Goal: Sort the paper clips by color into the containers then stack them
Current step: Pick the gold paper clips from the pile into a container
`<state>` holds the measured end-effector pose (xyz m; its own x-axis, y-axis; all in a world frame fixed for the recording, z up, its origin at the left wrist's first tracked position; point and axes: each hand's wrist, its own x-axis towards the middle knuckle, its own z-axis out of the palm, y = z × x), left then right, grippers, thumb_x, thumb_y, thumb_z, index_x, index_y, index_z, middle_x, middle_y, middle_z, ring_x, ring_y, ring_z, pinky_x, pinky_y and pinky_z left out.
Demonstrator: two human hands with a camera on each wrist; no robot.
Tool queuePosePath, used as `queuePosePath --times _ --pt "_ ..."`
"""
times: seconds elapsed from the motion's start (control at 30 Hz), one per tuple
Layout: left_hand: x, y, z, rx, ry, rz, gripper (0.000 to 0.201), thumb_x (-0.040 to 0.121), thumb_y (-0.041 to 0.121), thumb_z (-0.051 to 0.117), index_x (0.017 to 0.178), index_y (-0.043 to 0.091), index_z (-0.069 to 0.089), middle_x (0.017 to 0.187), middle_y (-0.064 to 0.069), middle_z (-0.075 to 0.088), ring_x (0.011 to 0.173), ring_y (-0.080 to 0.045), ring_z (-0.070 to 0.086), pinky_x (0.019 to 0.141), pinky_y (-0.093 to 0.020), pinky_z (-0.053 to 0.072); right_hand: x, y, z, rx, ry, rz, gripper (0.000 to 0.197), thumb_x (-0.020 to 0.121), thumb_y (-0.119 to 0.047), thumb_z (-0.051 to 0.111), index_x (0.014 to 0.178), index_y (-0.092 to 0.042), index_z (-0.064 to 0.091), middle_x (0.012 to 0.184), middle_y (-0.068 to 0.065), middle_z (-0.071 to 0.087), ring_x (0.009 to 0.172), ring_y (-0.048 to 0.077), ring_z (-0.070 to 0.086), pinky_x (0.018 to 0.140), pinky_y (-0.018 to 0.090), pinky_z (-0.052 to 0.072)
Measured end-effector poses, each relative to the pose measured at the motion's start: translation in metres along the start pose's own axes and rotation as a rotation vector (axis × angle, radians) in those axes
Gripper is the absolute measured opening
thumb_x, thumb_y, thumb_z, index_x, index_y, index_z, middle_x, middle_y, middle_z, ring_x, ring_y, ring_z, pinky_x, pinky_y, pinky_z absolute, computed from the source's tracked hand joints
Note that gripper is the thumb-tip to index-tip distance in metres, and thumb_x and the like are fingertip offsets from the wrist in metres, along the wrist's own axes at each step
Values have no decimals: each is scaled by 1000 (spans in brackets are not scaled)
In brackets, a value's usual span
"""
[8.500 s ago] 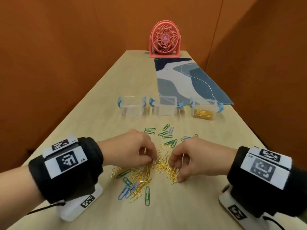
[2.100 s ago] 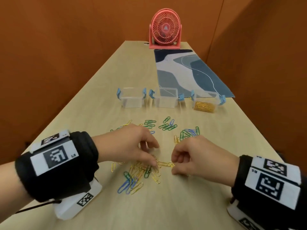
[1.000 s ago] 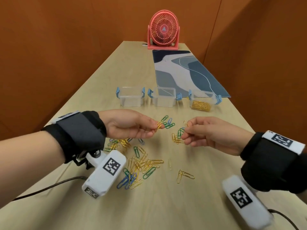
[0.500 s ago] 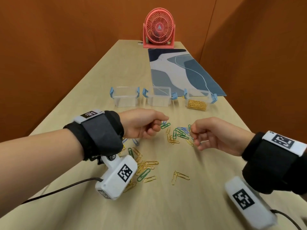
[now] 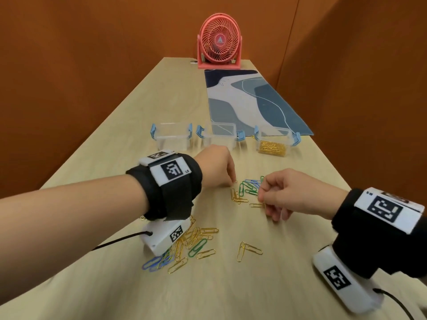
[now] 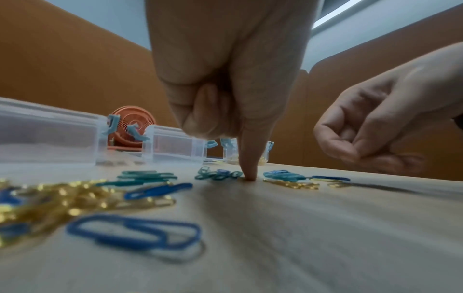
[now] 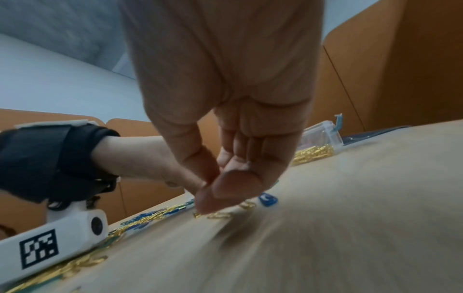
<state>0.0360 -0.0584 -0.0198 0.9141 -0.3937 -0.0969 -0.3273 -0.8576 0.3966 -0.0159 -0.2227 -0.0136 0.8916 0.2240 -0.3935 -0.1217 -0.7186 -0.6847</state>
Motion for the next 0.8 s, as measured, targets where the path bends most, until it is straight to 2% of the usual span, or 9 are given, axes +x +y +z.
queuePosePath --times 0.1,0.2,0.27,0.33,0.4,0.47,0.53,0.63,0.8 --pt "-5 -4 -2 30 -71 30 14 81 12 68 91 14 77 60 16 53 53 -2 45 44 -1 35 -3 8 -5 -84 24 -9 9 86 -13 58 84 -11 67 65 1 67 53 11 60 47 17 47" --pt "-16 -5 -5 6 -111 49 16 80 22 71 94 18 76 60 16 51 54 -4 45 45 -1 34 -3 12 -9 -172 121 -56 3 79 -18 71 80 -21 72 61 -7 64 48 -1 55 46 10 43" --pt "-20 -2 -4 2 -100 53 22 78 31 73 97 20 75 66 9 52 58 -9 46 46 -5 34 -3 10 -6 -274 159 -99 16 73 -28 78 87 -22 74 68 -10 63 51 -3 53 46 4 39" --pt "-22 1 -3 8 -93 58 31 74 36 76 101 21 73 84 14 53 60 -8 45 46 -6 33 -2 5 0 -367 172 -112 32 69 -36 79 96 -20 72 76 -9 63 63 1 53 50 7 39" --pt "-22 3 -2 15 -100 63 35 71 35 78 103 21 73 75 14 51 60 -7 42 47 -4 34 0 1 6 -438 184 -109 40 68 -38 79 102 -18 70 84 -7 61 73 6 53 55 9 37" --pt "-23 2 -1 16 -100 59 32 71 32 79 100 20 75 62 6 46 63 -9 48 46 -4 33 3 0 9 -447 199 -119 34 71 -32 79 100 -15 70 84 -4 61 77 9 54 58 9 37" --pt "-27 -1 1 11 -88 65 25 71 30 79 93 18 77 52 11 42 56 1 50 45 -3 33 4 -1 10 -422 178 -135 22 75 -22 76 94 -14 72 80 -3 64 72 8 56 58 8 39" --pt "-35 -4 0 6 -84 71 24 73 34 77 90 18 77 56 15 45 54 -3 44 46 -2 33 1 -2 10 -393 134 -156 16 74 -19 77 89 -15 73 74 -5 65 62 1 55 55 5 40" --pt "-36 -10 -8 -9 -108 56 31 69 33 80 98 23 74 59 16 38 56 -4 40 46 -1 33 -1 -2 10 -421 164 -181 19 76 -27 75 93 -18 71 80 -5 65 66 3 53 54 7 36"
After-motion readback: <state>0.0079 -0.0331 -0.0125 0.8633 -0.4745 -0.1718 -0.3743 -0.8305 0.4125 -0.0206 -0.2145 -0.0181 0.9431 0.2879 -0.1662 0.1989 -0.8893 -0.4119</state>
